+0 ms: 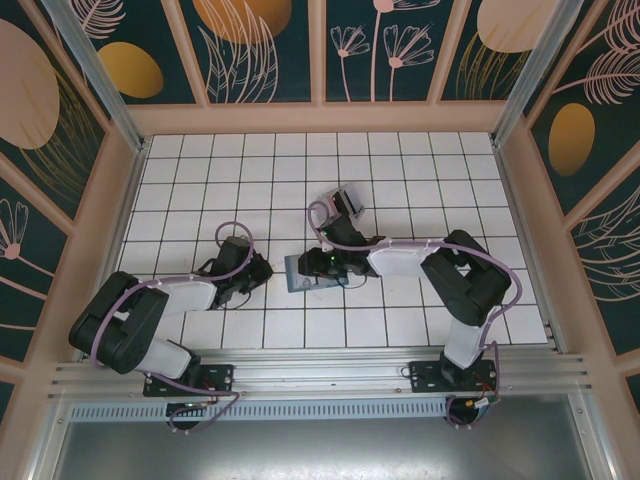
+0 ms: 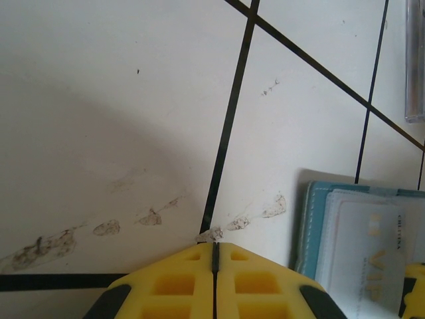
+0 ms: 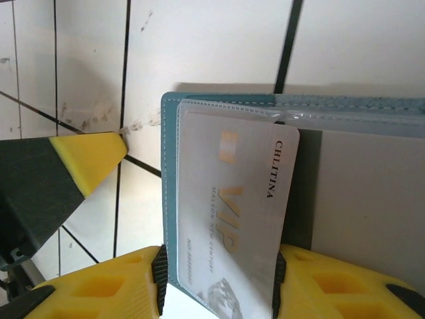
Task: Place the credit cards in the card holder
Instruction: Insert the credit card into the card slot.
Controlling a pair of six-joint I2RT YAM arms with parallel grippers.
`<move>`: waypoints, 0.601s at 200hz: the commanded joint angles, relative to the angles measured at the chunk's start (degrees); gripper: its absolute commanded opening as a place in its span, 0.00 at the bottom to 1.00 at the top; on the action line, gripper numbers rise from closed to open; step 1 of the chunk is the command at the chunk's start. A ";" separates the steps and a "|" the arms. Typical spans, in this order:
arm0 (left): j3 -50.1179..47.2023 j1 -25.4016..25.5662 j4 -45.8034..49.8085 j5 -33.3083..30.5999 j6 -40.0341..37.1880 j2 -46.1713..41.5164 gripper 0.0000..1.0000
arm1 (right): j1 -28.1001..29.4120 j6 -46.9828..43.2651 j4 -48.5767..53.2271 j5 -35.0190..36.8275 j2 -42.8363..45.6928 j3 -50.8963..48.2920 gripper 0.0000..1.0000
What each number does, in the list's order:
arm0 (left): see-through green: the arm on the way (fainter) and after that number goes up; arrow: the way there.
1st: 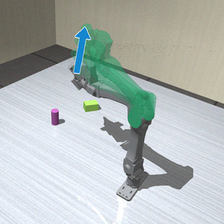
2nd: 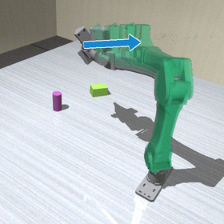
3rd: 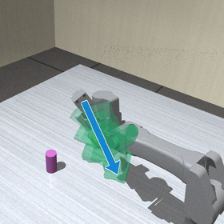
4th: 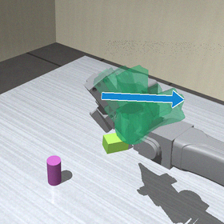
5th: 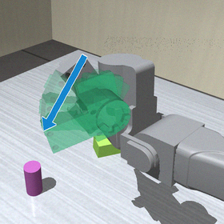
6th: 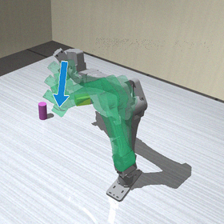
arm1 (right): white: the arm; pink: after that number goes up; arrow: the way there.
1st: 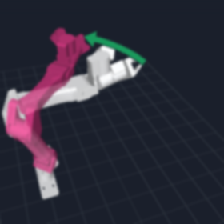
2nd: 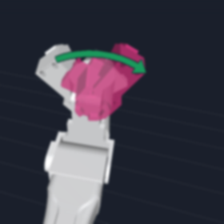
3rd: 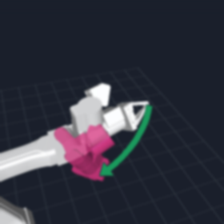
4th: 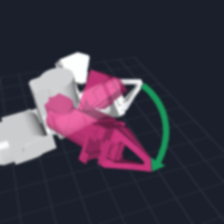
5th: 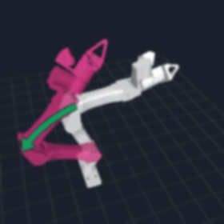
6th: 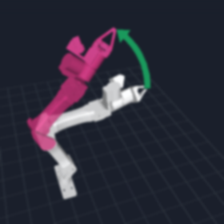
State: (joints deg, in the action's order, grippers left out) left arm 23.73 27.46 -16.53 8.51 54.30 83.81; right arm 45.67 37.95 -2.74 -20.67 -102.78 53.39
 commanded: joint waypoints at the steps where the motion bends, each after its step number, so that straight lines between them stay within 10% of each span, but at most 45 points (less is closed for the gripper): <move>1: -1.45 2.60 7.70 6.16 -0.43 2.43 0.09 | 0.09 -2.30 4.36 2.07 0.69 1.50 0.47; 120: -1.31 2.60 5.10 7.22 -0.03 4.30 0.09 | 6.21 -9.26 21.42 15.62 -9.35 15.50 0.41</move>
State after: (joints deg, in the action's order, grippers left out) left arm 23.83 27.46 -16.91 8.78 54.33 84.23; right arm 49.71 31.16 11.53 -10.52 -108.86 65.84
